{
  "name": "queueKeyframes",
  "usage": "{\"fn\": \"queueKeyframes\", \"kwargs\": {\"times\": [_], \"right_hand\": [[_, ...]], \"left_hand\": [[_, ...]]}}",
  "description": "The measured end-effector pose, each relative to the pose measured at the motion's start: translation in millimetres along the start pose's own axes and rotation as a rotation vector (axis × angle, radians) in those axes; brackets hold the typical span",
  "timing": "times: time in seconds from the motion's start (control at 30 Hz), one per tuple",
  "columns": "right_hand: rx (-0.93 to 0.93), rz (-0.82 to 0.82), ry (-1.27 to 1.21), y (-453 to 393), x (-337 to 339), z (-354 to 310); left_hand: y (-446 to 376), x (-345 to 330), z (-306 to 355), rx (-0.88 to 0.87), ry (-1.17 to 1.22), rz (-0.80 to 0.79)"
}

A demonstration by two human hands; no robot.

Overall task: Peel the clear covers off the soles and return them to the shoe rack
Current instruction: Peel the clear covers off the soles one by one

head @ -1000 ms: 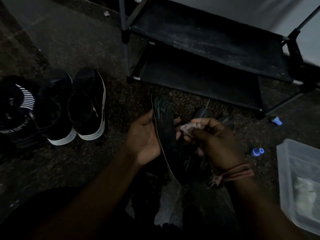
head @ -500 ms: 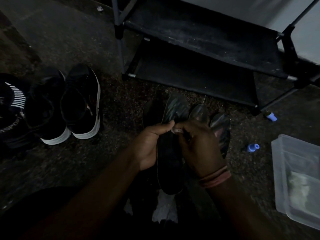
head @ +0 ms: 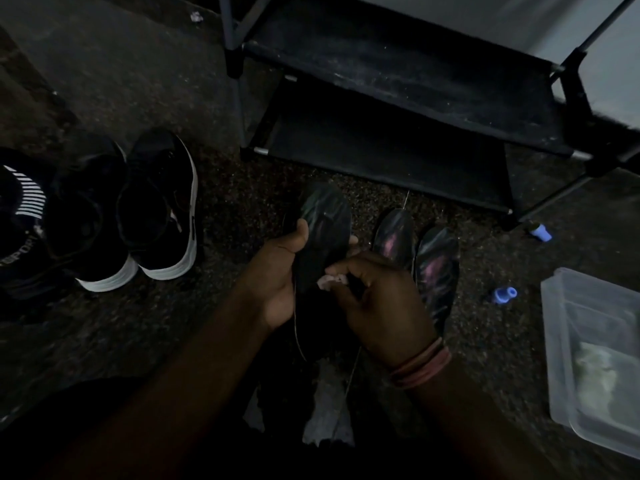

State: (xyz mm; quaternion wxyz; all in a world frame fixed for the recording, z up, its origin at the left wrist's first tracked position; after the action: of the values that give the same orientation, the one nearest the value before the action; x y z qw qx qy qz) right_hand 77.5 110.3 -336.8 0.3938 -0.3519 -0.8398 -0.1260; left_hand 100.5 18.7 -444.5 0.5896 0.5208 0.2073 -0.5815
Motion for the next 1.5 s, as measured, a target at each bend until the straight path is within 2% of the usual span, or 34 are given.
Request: {"fn": "queueKeyframes", "kwargs": {"times": [0.17, 0.23, 0.3, 0.43, 0.53, 0.57, 0.73, 0.87, 1.1, 1.33, 1.4, 1.5], "right_hand": [[-0.075, 0.210, 0.144, 3, 26, 14], [-0.122, 0.221, 0.148, 3, 32, 24], [-0.121, 0.120, 0.071, -1, 24, 21], [-0.083, -0.201, 0.034, -3, -14, -4], [-0.138, -0.329, -0.143, -1, -25, 4], [-0.150, -0.328, -0.223, -1, -25, 8], [-0.227, -0.051, -0.461, -4, 0, 28], [-0.246, 0.022, -0.570, -3, 1, 32], [-0.237, 0.052, -0.803, -4, -1, 23], [-0.368, 0.175, -0.780, 0, 15, 48], [-0.330, 0.207, -0.646, 1, 19, 44], [-0.226, 0.224, -0.320, 2, 25, 29]], "left_hand": [[5, -23, -20, 0.044, -0.055, -0.023], [5, -27, -25, 0.053, -0.064, -0.034], [4, -23, -21, 0.042, -0.051, -0.024], [3, -8, -7, 0.005, -0.008, 0.027], [2, -8, -7, 0.002, -0.021, 0.029], [1, -9, -7, 0.000, -0.021, 0.022], [3, -25, 1, -0.029, -0.016, -0.119], [8, -36, 6, -0.034, 0.071, -0.230], [8, -27, -1, -0.014, 0.060, -0.112], [8, -33, -15, 0.070, -0.001, -0.171], [9, -35, -17, 0.078, 0.019, -0.186], [10, -39, -17, 0.072, 0.032, -0.208]]}}
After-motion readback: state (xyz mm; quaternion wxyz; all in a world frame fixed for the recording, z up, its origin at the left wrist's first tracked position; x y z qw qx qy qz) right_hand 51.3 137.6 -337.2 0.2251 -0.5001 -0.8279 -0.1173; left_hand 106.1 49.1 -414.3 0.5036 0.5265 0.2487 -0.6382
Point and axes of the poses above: each hand's wrist, its own y-axis away from the middle knuckle, its own x-axis out of the back of the hand, z = x × y, the point moved 9 cm from there along -y, towards the middle knuckle, and after that the axes turned 12 degrees about -z, right-handed, at the moved point
